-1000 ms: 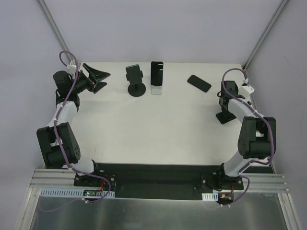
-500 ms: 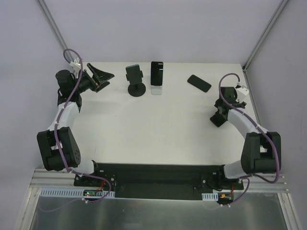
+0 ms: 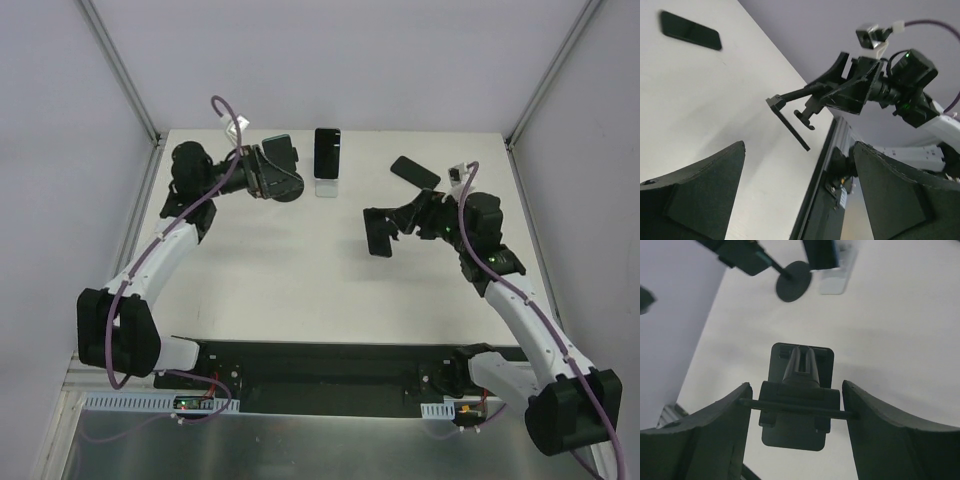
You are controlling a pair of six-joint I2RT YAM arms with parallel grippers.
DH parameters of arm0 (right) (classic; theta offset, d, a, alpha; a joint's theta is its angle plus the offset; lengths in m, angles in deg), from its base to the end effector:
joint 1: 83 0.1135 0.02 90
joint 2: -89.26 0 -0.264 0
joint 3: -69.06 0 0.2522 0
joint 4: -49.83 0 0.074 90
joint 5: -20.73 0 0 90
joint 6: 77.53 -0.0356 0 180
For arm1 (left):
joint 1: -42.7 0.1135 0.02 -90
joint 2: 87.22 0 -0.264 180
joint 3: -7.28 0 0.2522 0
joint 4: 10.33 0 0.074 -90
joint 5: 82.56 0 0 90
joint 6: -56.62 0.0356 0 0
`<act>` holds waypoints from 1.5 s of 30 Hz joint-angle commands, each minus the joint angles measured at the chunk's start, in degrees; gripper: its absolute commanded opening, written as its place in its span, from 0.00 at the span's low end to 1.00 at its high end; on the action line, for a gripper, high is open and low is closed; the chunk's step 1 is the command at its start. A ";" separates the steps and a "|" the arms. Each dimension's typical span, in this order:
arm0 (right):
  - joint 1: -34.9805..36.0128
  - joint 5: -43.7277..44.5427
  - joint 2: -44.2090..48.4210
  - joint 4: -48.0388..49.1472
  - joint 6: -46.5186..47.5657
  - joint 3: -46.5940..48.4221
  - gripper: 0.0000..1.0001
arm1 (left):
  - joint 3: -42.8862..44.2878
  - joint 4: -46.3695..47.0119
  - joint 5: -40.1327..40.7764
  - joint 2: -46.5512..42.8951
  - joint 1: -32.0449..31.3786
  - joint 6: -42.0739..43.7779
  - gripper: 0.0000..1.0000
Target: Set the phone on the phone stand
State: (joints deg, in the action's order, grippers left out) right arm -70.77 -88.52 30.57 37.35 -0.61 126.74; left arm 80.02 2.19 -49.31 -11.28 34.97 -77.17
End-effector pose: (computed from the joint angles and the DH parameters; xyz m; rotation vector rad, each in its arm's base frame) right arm 0.2317 0.0622 0.3095 -0.2298 1.8214 0.6154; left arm 0.2932 -0.0698 0.3707 0.4120 1.6017 -1.3930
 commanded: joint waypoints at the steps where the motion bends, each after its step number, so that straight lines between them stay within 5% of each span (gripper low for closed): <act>1: 7.01 -3.72 6.57 6.81 -2.03 0.81 0.01 | 1.66 1.58 -2.05 3.59 -7.55 2.83 0.90; 7: 15.97 8.57 10.26 7.69 -2.30 1.52 0.01 | 1.22 1.05 -1.87 7.20 -18.01 5.12 0.92; 11: 19.67 14.22 12.11 8.56 -2.83 1.17 0.01 | 2.01 -2.02 -1.08 8.52 -20.57 7.31 0.85; 15: 23.44 18.88 13.78 10.14 -2.91 0.38 0.01 | 3.16 -5.45 -0.21 9.75 -21.01 8.90 0.62; 21: 28.46 22.05 12.65 10.50 -2.39 1.34 0.01 | 5.27 -12.30 2.08 11.60 -21.01 11.53 0.49; 29: 37.07 30.75 12.29 3.75 -4.75 1.78 0.01 | 6.94 -22.94 12.45 8.43 -20.84 21.02 0.00; 37: 38.40 32.87 13.08 -6.37 -11.17 3.80 0.01 | 6.06 -24.26 16.32 7.64 -20.75 21.82 0.00; 42: 38.40 34.19 10.90 -6.03 -7.06 6.52 0.01 | 6.76 -23.91 13.52 9.57 -20.93 16.56 0.00; 45: 38.31 34.19 8.34 -5.67 -5.12 9.33 0.01 | 7.55 -23.47 11.32 10.63 -21.98 14.35 0.33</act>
State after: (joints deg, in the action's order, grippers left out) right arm -32.13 -57.33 39.86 29.11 -6.80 129.04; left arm 85.50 -22.75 -39.00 -1.42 12.63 -62.22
